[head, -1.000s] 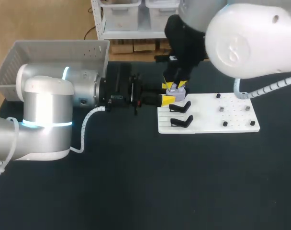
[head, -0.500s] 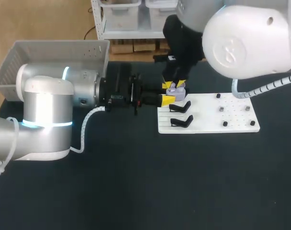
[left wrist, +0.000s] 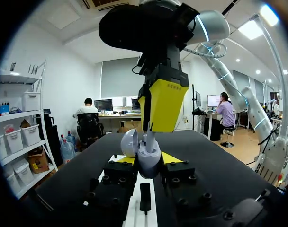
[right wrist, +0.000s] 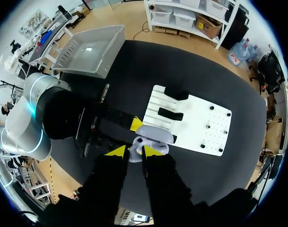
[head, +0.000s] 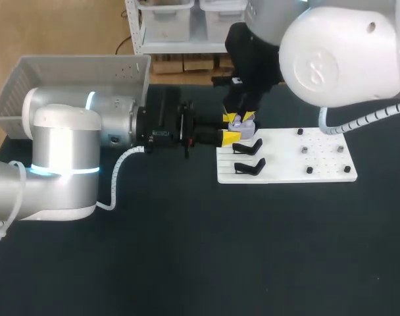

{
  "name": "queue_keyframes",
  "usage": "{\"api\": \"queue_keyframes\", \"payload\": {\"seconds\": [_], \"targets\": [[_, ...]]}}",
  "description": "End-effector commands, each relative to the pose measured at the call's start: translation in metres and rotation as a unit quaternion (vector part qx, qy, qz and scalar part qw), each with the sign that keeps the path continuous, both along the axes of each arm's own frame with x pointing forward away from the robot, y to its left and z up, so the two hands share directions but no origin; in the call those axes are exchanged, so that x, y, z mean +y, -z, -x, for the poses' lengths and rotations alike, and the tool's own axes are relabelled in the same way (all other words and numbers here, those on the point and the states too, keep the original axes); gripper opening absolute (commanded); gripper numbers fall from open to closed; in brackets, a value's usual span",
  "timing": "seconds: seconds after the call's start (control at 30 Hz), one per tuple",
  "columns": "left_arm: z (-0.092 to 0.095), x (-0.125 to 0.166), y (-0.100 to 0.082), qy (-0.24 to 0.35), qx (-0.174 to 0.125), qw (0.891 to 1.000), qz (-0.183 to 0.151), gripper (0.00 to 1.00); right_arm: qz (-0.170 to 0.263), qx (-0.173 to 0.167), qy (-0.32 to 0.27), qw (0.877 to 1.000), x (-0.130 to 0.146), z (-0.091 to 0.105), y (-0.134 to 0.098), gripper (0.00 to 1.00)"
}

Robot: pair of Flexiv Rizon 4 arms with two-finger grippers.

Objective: Pick up each earbud case from the left stands, insert the matching earbuds, close the lid, and place the case in the box.

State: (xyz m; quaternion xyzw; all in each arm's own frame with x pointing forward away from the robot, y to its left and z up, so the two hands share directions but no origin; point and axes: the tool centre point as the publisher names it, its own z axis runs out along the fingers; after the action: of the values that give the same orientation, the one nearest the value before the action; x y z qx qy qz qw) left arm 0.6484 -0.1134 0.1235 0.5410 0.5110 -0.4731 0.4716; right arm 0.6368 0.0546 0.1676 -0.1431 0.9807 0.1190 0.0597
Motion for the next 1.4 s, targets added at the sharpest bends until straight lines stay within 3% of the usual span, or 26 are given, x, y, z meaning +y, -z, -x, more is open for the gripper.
{"api": "queue_keyframes", "payload": {"seconds": [0.03, 0.97, 1.0, 1.03, 1.07, 1.27, 1.4], "targets": [[0.001, 0.000, 0.001, -0.003, -0.002, 1.000, 0.001, 0.00, -0.001, 0.003, 0.001, 1.000, 0.000, -0.003, 0.002, 0.00], [0.001, 0.000, 0.001, -0.003, -0.002, 1.000, 0.001, 0.00, 0.000, 0.014, 0.008, 1.000, -0.003, -0.008, 0.008, 0.00], [0.001, 0.000, 0.001, -0.003, -0.002, 1.000, 0.001, 0.00, 0.000, 0.013, 0.008, 1.000, -0.003, -0.008, 0.009, 0.31], [0.001, 0.000, 0.001, -0.003, -0.002, 1.000, 0.001, 0.00, 0.001, 0.013, 0.009, 1.000, -0.003, -0.008, 0.008, 0.46], [0.001, 0.000, 0.001, -0.003, -0.002, 1.000, 0.001, 0.00, 0.000, 0.011, 0.009, 1.000, -0.004, -0.007, 0.008, 1.00], [0.001, 0.000, 0.001, -0.003, -0.002, 1.000, 0.001, 0.00, -0.006, 0.005, 0.012, 1.000, -0.007, 0.000, -0.001, 1.00], [0.001, 0.000, 0.001, -0.003, -0.002, 1.000, 0.001, 0.00, -0.047, 0.018, 0.018, 0.999, -0.012, 0.006, -0.017, 1.00]]}}
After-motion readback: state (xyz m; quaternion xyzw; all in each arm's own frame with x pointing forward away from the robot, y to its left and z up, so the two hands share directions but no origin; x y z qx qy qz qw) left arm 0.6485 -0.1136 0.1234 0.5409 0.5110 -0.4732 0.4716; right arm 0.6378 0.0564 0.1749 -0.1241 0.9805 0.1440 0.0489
